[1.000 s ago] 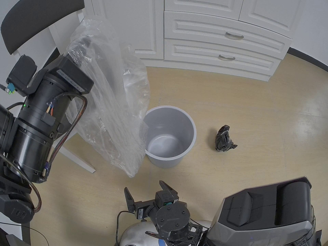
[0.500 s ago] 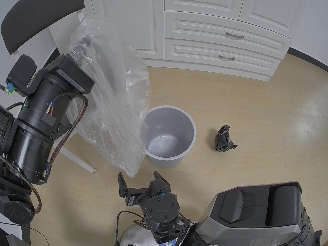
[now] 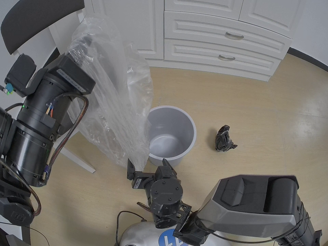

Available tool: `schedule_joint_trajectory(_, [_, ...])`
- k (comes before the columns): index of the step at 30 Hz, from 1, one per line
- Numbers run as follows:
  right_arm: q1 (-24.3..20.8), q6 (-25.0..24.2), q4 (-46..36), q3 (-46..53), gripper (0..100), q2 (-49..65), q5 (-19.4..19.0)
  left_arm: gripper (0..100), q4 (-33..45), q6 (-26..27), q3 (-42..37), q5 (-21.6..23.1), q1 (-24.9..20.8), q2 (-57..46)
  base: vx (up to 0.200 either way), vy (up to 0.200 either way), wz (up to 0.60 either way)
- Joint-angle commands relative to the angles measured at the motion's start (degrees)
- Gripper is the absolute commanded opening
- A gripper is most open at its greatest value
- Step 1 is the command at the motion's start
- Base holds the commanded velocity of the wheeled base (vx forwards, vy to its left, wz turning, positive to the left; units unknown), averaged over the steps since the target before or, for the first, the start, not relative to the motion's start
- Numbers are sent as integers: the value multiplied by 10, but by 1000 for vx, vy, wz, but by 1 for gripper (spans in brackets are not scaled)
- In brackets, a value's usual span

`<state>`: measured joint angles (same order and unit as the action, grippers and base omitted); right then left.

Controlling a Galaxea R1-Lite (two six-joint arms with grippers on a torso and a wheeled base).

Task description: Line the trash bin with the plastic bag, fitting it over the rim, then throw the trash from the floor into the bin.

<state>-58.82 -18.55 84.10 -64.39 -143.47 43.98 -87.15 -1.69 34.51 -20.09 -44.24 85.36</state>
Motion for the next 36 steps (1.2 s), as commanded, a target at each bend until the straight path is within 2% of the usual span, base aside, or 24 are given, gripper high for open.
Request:
schedule_joint_trajectory(1, [35,14,3,-2,100,18,0,0,1,-1,1,0,2,-11,0,0,0])
schedule_joint_trajectory(17, [141,38,-1,-44,100,42,0,0,3,0,1,0,3,-28,0,0,0])
schedule_joint_trajectory(36, [159,38,-1,-56,100,35,-1,0,13,0,1,1,0,-38,0,0,0])
